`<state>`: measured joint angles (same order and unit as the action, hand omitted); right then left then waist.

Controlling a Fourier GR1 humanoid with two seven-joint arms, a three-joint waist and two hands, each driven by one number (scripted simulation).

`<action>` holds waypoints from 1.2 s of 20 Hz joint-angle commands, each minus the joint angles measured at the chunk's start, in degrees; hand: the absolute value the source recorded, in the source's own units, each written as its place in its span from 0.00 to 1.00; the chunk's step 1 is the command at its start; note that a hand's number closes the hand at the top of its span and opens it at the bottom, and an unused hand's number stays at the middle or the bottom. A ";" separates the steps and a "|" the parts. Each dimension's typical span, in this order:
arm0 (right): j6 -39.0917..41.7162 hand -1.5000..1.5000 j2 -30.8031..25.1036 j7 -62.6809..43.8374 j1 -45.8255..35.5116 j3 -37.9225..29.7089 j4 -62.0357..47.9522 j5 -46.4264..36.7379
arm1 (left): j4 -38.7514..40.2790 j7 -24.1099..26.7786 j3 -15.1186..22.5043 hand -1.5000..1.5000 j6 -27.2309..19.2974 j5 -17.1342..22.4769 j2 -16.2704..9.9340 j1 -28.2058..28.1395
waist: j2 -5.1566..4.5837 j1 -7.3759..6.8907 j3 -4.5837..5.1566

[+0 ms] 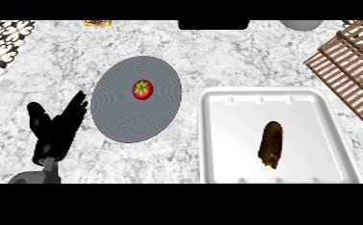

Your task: Pick the lemon from the tray and place it in the tiered shelf

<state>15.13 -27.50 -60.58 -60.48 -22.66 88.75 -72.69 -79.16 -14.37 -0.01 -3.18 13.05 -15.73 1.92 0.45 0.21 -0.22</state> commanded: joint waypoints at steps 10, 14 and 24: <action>4.57 1.00 -10.77 7.50 0.69 -9.38 -14.19 6.21 | 2.86 -2.18 0.28 0.50 -1.61 -1.64 2.59 2.97 | -0.58 -0.29 0.22; 3.93 1.00 -13.09 9.37 1.96 -9.06 -17.61 6.63 | 1.11 -3.28 -0.43 0.50 -0.29 -1.43 1.20 0.80 | -0.54 -0.59 0.22; -2.72 1.00 -17.36 13.92 4.92 -8.69 -25.33 8.48 | 5.06 0.44 -3.17 0.50 2.85 -0.51 1.34 2.03 | -0.58 -0.59 0.26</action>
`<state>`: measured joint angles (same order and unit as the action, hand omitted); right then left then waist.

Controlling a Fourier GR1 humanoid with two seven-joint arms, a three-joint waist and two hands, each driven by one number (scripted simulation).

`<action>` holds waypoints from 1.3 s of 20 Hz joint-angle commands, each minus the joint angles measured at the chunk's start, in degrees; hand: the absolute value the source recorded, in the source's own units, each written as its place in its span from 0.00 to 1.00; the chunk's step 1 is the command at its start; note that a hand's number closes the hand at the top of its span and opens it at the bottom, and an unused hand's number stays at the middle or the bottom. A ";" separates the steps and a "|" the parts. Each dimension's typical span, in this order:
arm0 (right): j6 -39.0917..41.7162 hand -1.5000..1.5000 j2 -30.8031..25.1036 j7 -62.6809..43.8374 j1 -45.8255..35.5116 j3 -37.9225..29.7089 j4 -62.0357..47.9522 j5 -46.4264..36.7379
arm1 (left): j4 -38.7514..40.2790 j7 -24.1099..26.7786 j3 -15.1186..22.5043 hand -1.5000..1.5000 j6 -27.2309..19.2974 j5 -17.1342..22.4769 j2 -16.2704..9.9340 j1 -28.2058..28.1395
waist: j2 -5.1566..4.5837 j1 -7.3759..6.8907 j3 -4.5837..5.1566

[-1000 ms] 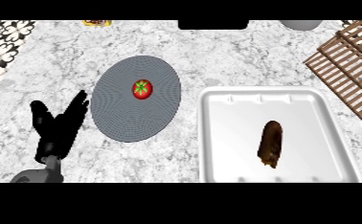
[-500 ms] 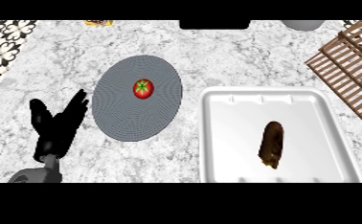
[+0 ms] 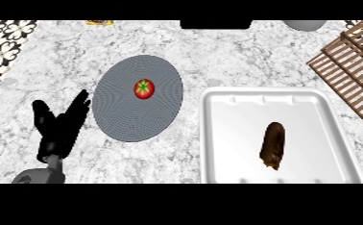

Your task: Pick the lemon from the tray and place it in the tiered shelf

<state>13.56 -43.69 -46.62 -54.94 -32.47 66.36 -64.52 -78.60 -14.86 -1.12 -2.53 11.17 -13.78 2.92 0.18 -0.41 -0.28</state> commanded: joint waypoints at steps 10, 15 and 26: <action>-9.19 1.00 -5.98 10.37 -0.32 0.15 -13.31 4.52 | 0.01 -1.92 -1.31 0.50 0.86 -0.26 0.44 -0.75 | -0.31 -0.32 0.27; -9.04 1.00 -6.01 9.73 2.68 1.36 -12.39 4.86 | 1.75 -0.95 -1.81 0.50 2.17 -0.38 0.52 -1.22 | -0.22 0.08 0.29; -19.89 0.00 -3.55 4.11 -0.03 -4.77 -7.34 10.08 | 3.60 1.87 -1.38 0.50 2.06 -1.83 2.16 -2.09 | -0.16 0.36 0.32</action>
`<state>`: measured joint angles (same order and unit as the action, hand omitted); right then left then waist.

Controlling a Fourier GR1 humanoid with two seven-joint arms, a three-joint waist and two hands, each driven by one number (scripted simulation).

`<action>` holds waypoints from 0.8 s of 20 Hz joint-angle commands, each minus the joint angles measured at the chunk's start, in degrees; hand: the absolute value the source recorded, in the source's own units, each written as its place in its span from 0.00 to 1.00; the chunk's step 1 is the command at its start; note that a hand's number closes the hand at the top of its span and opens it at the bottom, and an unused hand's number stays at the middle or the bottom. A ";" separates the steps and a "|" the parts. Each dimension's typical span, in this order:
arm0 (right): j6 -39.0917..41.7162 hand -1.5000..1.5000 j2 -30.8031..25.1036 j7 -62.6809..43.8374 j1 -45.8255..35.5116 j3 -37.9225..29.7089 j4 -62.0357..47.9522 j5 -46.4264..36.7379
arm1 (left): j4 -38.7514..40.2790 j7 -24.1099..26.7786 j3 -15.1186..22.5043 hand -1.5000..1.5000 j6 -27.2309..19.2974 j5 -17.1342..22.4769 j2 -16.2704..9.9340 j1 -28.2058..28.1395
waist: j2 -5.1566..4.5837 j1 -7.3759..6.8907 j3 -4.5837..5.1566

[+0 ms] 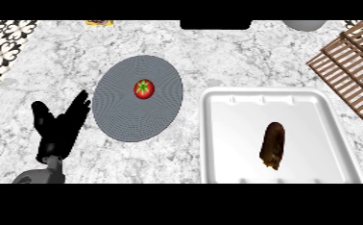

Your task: Pick the lemon from the tray and place it in the tiered shelf

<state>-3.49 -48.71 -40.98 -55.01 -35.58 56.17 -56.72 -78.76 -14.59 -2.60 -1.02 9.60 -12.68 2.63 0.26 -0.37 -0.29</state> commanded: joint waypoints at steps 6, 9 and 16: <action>-11.13 0.00 0.02 2.05 -3.66 -6.91 0.98 7.97 | 0.41 -2.31 -0.26 0.50 0.83 0.86 0.36 -0.70 | -0.36 -0.15 0.27; -13.37 0.00 1.37 0.18 -2.99 -7.44 4.65 9.61 | 1.14 -0.83 0.15 0.50 -0.28 -0.86 1.00 -1.37 | -0.25 0.25 0.31; -17.47 0.00 -5.19 -6.33 1.75 -7.98 9.60 3.32 | 1.05 -2.18 0.10 0.50 -0.69 -1.13 1.43 -0.14 | -0.17 0.87 0.35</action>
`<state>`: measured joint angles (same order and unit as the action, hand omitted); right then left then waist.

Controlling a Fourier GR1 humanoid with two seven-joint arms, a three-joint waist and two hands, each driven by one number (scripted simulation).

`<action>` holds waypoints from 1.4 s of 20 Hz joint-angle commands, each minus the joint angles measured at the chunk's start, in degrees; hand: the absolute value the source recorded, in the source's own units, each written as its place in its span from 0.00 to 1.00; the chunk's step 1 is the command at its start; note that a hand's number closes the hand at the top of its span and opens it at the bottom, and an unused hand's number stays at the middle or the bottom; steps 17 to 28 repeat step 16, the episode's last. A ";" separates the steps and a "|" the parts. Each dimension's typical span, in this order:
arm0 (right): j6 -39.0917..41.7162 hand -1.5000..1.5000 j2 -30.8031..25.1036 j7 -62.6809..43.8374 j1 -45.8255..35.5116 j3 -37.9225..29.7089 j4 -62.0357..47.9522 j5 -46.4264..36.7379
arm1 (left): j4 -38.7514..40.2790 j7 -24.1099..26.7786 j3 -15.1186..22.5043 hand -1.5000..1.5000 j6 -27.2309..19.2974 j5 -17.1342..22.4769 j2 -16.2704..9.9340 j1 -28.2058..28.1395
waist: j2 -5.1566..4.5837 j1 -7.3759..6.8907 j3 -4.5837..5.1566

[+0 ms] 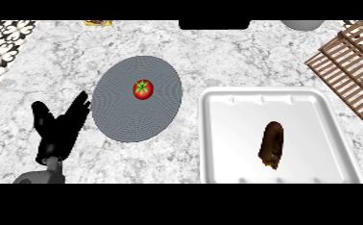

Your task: Pick the lemon from the tray and place it in the tiered shelf

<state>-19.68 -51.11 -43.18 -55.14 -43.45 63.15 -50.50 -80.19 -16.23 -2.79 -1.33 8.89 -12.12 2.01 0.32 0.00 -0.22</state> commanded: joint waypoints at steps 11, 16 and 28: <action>10.22 0.00 -4.16 -9.52 19.65 -19.54 27.36 7.69 | -0.10 -2.45 -1.40 0.50 -0.32 -0.21 -0.64 -1.11 | 0.33 2.29 0.18; 20.17 0.00 -8.12 -11.09 24.48 -28.13 33.59 14.13 | 0.58 0.90 -1.36 0.50 1.14 0.26 0.67 -3.64 | 0.17 1.69 0.23; 20.17 0.00 -8.12 -11.09 24.48 -28.13 33.59 14.13 | 0.58 0.90 -1.36 0.50 1.14 0.26 0.67 -3.64 | 0.17 1.69 0.23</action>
